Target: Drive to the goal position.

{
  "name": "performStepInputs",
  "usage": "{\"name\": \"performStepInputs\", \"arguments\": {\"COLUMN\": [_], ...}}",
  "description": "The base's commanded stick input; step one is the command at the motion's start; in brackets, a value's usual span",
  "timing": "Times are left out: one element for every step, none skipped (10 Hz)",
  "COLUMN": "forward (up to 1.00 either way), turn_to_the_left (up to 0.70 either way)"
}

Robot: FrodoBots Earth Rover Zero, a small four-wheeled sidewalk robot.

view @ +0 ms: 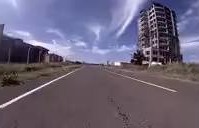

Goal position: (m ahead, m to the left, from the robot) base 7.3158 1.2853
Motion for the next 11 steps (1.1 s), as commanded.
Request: {"name": "performStepInputs", "arguments": {"forward": [1.0, 1.0, 1.0, 1.0, 1.0, 1.0, 1.0, 1.0, 1.0, 1.0, 1.0], "turn_to_the_left": [0.0, 0.0, 0.0, 0.0, 0.0, 0.0, 0.0, 0.0, 0.0, 0.0, 0.0]}}
